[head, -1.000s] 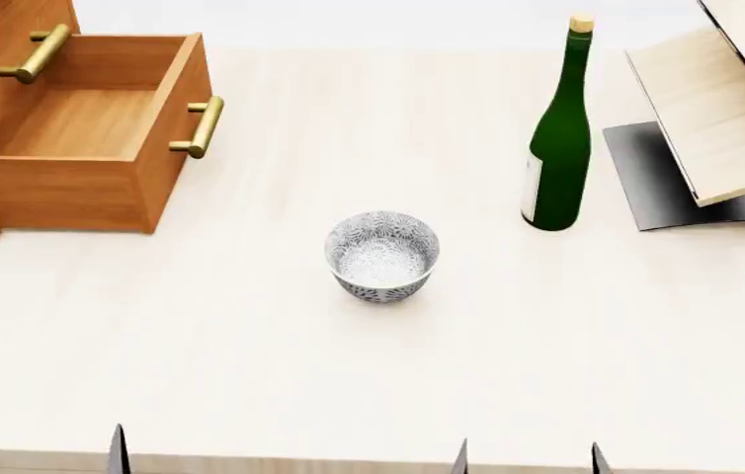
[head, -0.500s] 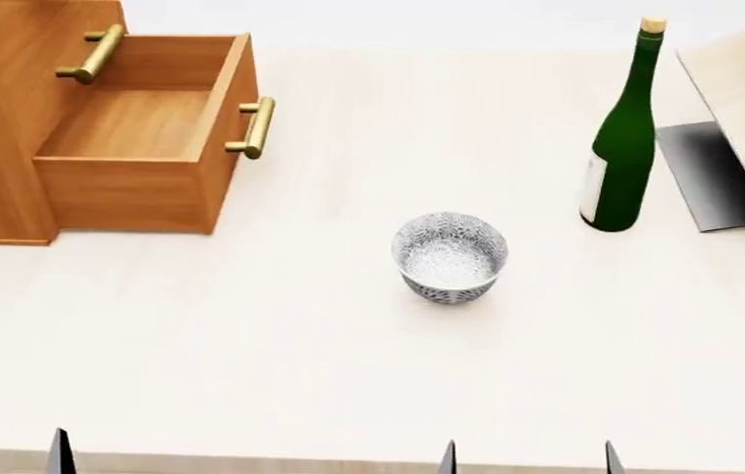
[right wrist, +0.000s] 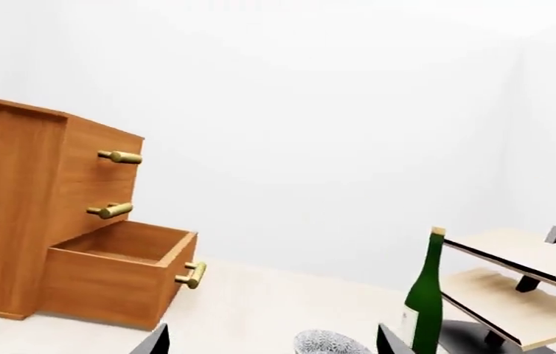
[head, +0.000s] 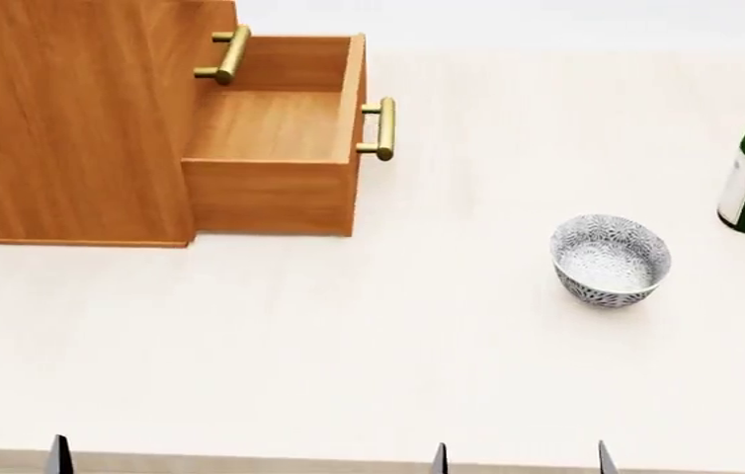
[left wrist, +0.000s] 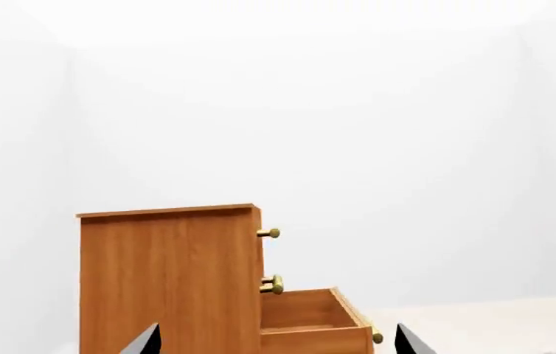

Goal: Close the bottom drawer of the cabinet.

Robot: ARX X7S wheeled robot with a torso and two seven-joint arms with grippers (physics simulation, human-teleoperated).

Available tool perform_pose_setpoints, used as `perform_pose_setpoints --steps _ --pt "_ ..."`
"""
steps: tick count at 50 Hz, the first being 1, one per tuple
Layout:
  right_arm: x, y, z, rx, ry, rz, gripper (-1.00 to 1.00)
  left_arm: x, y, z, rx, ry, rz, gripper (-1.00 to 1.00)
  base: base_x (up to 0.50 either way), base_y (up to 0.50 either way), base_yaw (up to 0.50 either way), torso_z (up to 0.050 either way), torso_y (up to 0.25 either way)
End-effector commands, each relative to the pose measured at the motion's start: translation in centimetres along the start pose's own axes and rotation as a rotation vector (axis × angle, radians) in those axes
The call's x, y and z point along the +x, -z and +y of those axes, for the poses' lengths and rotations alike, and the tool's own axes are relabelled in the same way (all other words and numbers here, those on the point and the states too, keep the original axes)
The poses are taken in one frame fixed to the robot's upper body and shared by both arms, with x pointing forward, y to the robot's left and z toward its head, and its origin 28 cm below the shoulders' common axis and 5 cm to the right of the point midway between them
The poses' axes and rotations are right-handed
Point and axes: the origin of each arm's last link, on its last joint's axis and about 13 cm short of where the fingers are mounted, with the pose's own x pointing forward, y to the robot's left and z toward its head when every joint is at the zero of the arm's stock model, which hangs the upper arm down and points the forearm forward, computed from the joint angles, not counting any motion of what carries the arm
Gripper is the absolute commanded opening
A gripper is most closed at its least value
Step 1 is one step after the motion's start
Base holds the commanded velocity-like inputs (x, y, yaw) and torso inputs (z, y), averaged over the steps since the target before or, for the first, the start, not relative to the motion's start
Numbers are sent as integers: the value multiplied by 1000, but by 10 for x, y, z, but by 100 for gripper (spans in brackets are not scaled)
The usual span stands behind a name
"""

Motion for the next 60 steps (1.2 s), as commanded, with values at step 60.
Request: perform_pose_setpoints --steps 60 --pt "2 3 2 -22 -23 35 100 7 -19 -1 -3 8 22 100 0 201 0 0 0"
